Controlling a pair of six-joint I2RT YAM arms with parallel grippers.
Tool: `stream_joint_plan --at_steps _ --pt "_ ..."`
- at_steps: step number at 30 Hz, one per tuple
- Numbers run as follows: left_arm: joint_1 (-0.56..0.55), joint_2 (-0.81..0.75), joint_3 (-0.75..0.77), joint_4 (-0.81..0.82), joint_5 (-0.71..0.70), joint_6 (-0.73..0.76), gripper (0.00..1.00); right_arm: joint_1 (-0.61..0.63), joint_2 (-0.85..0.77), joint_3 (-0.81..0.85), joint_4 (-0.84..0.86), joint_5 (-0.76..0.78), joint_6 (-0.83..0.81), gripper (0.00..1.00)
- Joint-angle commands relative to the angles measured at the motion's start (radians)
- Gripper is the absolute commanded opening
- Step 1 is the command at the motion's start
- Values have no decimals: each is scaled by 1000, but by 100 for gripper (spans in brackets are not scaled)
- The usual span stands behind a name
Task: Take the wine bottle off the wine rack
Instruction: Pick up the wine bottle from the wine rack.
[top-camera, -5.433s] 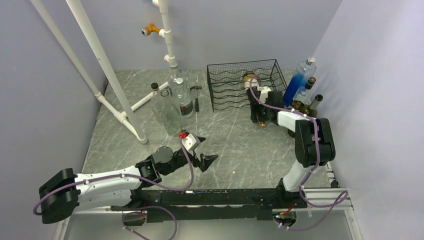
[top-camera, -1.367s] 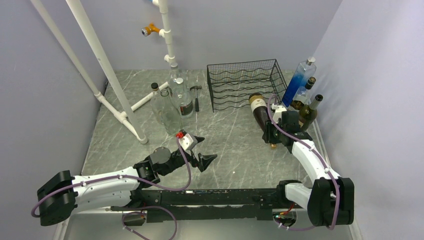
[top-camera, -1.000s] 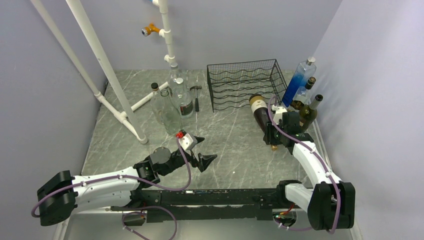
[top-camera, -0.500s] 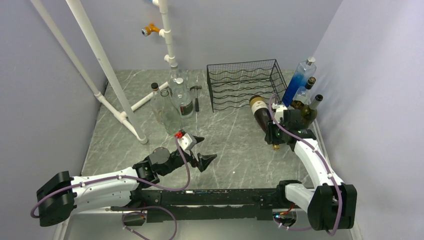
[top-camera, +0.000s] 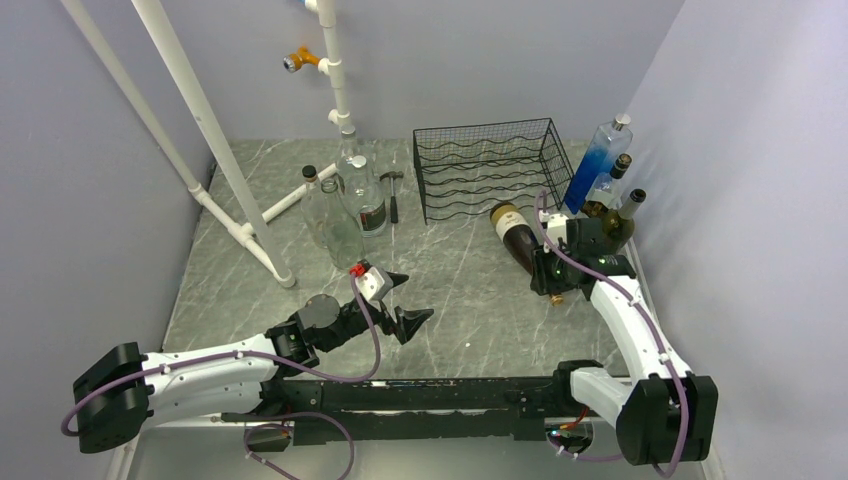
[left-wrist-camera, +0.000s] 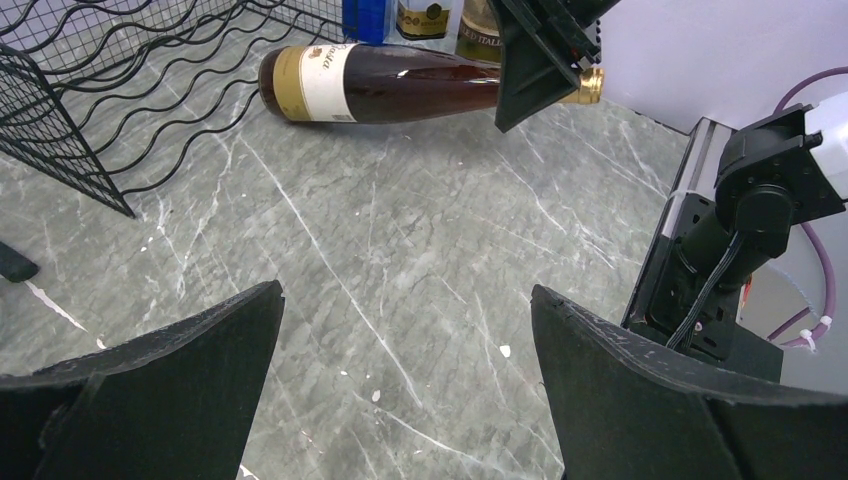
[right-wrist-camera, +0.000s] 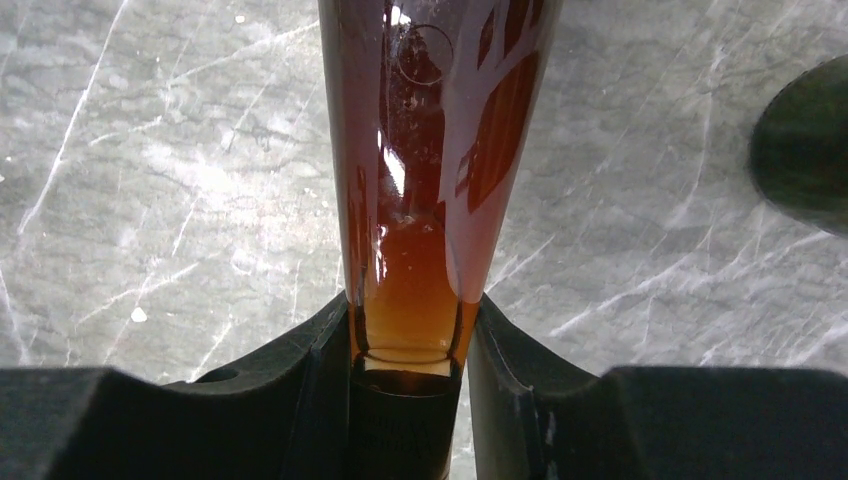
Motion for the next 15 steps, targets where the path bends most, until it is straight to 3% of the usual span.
stream_joint_plan --at_steps 1,15 --pt "4 -7 -3 40 14 -9 100 5 -64 113 71 -48 -58 0" --pt "4 25 29 7 91 51 100 5 -16 294 -252 -124 -405 0"
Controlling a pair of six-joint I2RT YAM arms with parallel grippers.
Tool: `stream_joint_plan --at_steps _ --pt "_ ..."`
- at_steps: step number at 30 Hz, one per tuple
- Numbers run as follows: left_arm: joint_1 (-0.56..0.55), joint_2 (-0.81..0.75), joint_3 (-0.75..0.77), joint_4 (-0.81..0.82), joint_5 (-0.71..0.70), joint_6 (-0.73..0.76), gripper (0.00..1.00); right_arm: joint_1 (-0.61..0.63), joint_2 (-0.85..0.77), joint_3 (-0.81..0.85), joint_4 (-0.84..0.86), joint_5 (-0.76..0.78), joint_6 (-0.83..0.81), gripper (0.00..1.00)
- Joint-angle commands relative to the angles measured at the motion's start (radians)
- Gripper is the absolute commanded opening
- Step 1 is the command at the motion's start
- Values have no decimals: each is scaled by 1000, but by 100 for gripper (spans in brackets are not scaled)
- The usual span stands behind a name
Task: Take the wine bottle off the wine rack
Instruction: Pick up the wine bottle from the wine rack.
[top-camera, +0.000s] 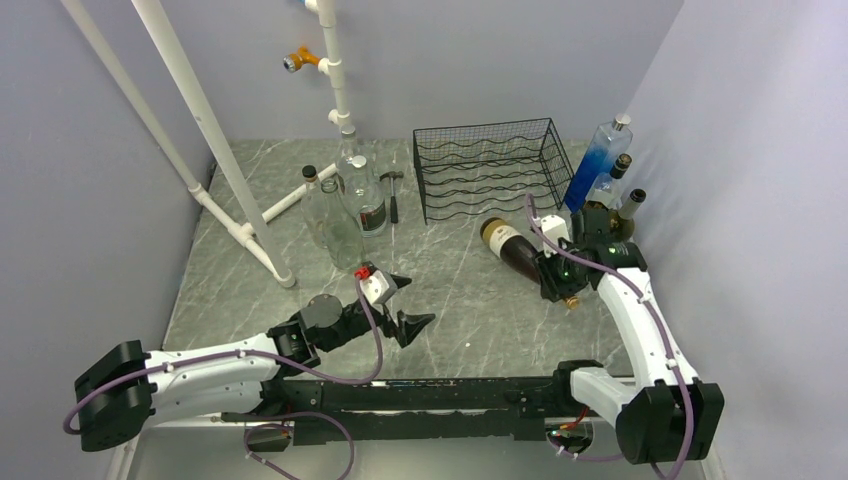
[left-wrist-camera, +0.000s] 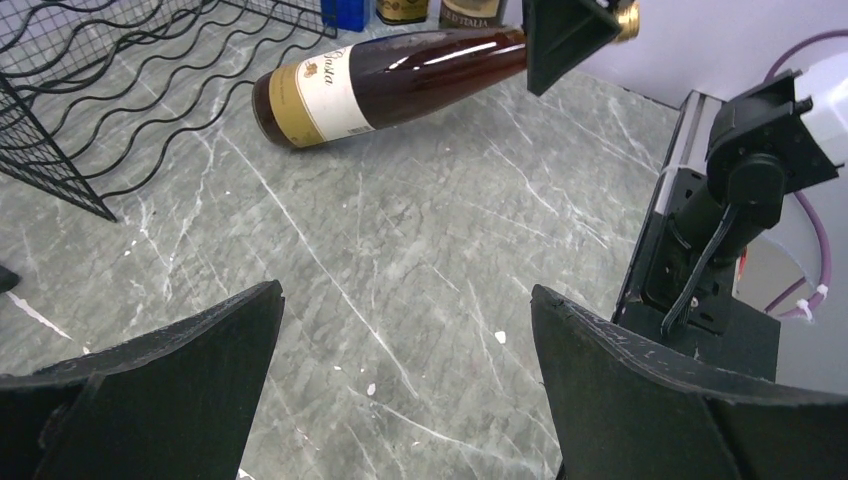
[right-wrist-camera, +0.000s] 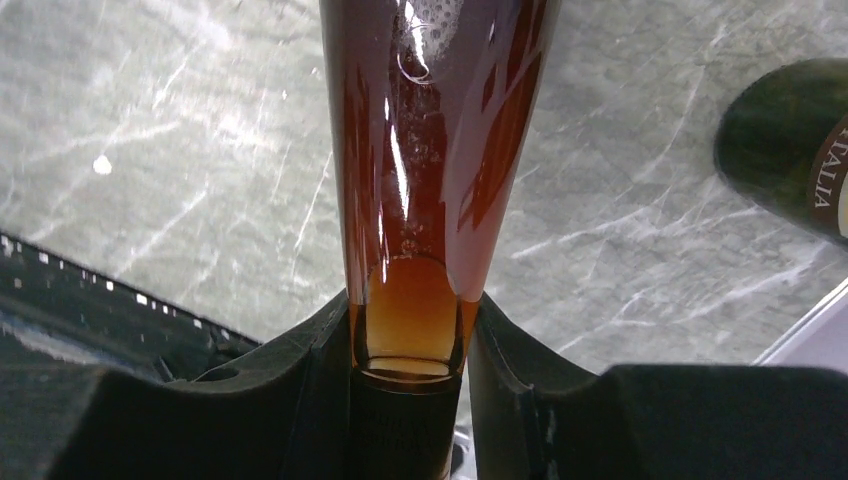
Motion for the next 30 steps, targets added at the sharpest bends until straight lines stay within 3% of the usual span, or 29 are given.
stream_joint_plan --at_steps 1,11,18,30 --pt "4 16 33 3 54 34 99 4 1 175 -10 -131 -192 0" --pt "7 43 47 -28 124 94 99 15 124 354 -242 -208 -406 0" --pt "9 100 76 20 228 219 100 76 167 430 -358 -245 -550 0" --pt "7 342 183 180 291 393 100 248 213 503 -431 -178 -581 0"
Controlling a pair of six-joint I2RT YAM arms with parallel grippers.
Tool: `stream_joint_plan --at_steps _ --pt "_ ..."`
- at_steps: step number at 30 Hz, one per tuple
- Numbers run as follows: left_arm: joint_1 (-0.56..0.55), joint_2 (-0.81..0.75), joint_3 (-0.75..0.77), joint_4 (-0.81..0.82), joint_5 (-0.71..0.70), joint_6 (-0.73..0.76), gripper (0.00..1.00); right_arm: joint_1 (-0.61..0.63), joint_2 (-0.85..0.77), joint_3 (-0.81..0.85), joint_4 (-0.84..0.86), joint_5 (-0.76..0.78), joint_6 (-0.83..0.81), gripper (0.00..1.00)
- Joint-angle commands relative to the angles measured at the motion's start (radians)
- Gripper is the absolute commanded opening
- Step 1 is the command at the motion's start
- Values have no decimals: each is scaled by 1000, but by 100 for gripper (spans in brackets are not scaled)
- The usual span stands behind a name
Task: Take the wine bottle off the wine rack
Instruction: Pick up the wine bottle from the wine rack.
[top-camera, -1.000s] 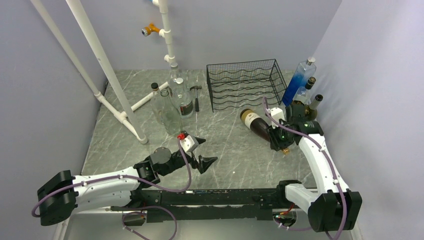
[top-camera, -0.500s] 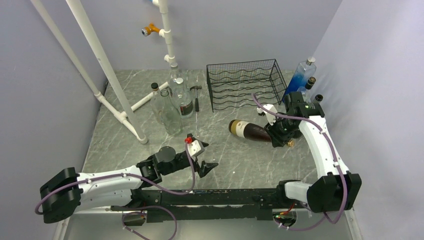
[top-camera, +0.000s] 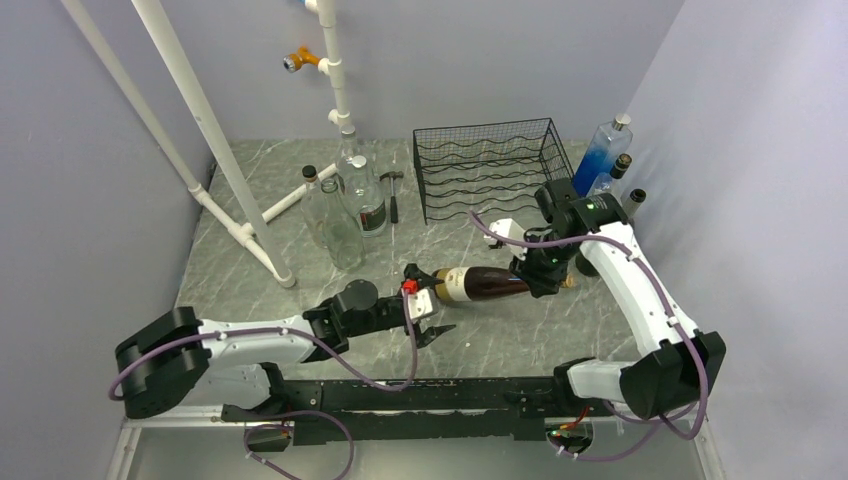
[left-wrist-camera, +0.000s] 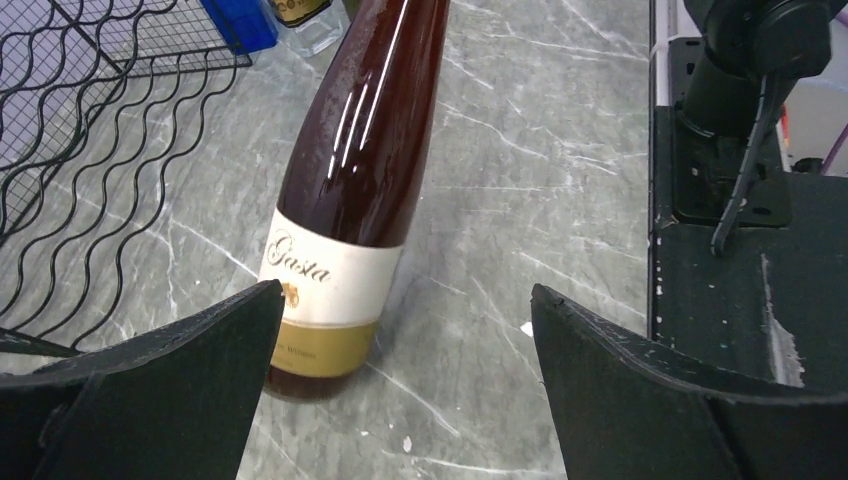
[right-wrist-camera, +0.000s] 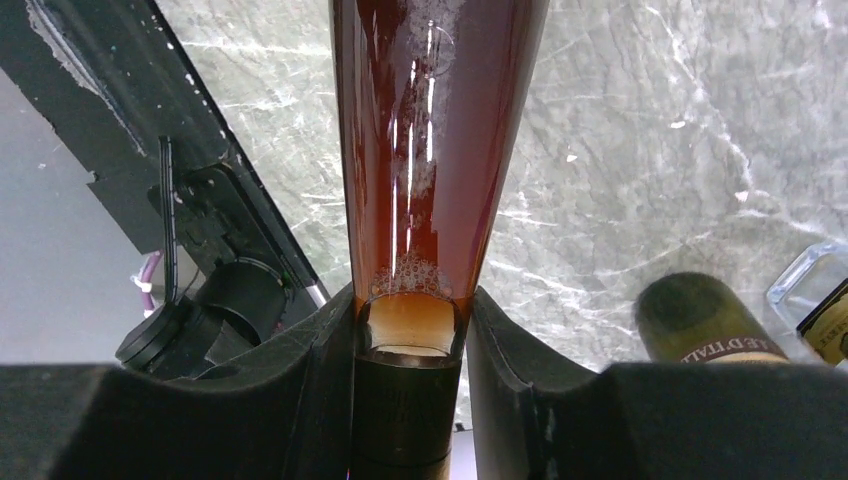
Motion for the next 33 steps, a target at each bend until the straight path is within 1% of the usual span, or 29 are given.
stream_joint_plan --at_steps 1,9,15,17,22,26,29,33 --pt "2 78 55 148 42 72 100 41 -13 119 19 -89 -39 0" --pt "10 164 58 261 57 109 100 109 -7 159 -1 -83 -79 0" --pt "74 202 107 243 199 59 99 157 -5 175 -3 -75 -106 0" --pt "109 233 113 291 262 15 99 174 -6 184 -6 -76 -120 0" --pt "191 341 158 414 483 -118 100 218 -5 205 -7 -72 -148 0" --pt "256 439 227 533 665 -315 100 251 9 216 -7 -51 -165 0" --pt "284 505 282 604 744 -455 99 274 20 216 4 -27 -165 0" --pt "287 562 348 602 808 -520 99 301 33 221 14 2 -163 0"
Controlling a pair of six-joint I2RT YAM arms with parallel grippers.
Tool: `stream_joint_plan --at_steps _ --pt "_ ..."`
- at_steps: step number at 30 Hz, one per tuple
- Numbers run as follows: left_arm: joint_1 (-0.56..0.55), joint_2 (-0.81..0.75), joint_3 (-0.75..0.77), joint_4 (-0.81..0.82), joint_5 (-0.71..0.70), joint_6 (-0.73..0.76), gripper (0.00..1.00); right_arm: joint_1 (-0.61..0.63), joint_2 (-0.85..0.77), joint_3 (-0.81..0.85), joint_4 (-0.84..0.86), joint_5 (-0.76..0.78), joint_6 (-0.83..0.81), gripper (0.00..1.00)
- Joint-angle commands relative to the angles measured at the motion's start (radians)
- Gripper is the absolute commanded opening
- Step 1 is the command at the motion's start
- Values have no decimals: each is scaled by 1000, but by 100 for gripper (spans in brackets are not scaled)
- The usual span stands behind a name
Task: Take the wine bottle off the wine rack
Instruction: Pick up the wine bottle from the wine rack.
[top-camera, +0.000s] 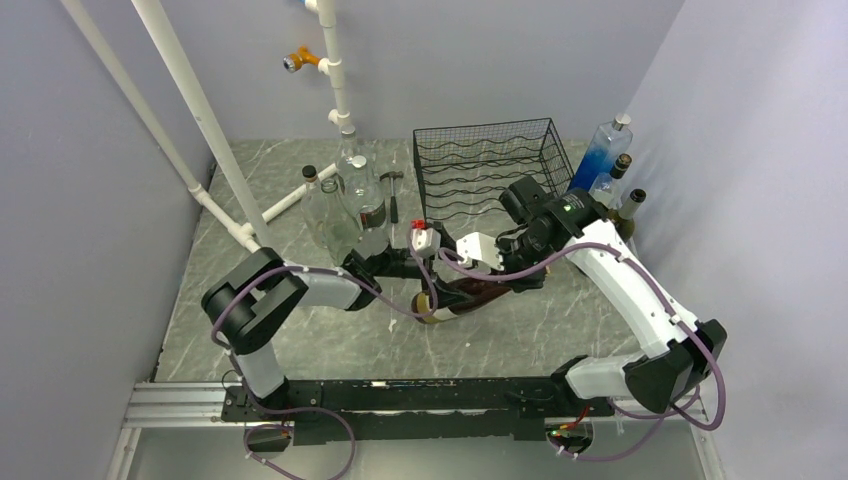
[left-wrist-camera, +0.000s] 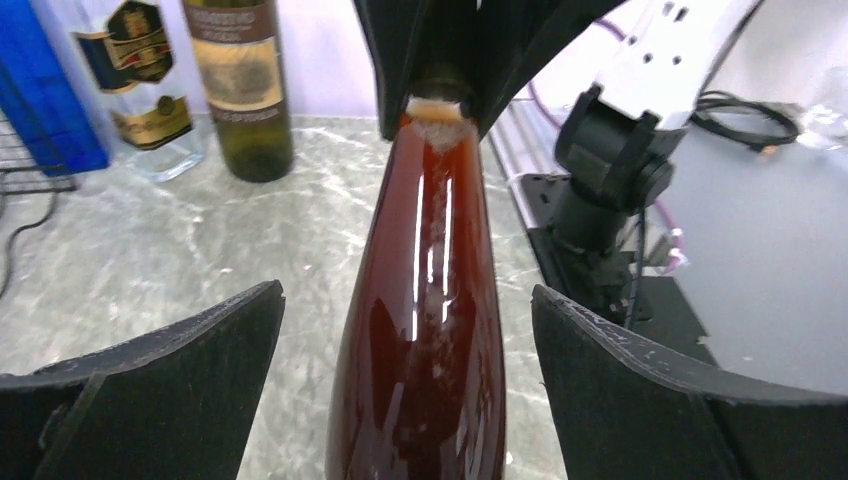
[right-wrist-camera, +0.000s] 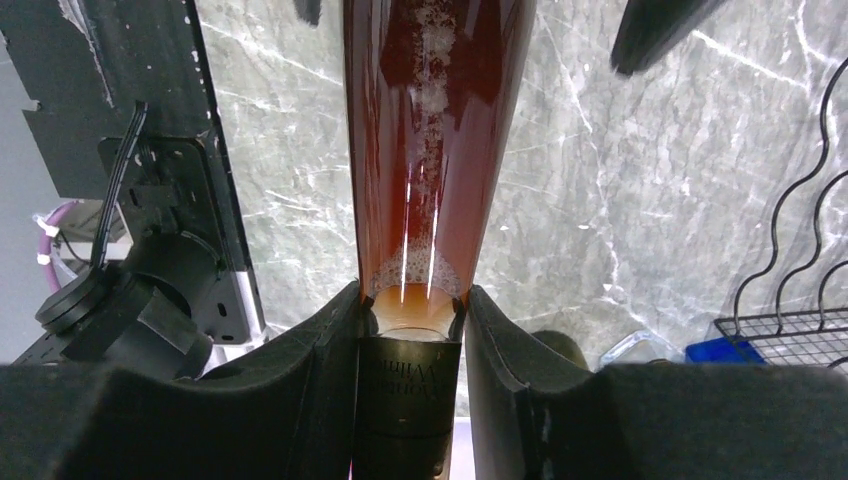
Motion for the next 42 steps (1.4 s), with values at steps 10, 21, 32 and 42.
stream_joint_plan --at_steps 10,21,32,42 --pt "3 172 245 34 326 -322 100 91 28 112 89 30 -17 0" --pt "3 231 368 -151 443 -372 91 129 60 171 96 82 -10 0" --pt "3 307 409 34 495 -564 80 138 72 203 96 93 -10 0" --pt "1 344 419 152 515 -686 62 143 80 222 101 107 -7 0"
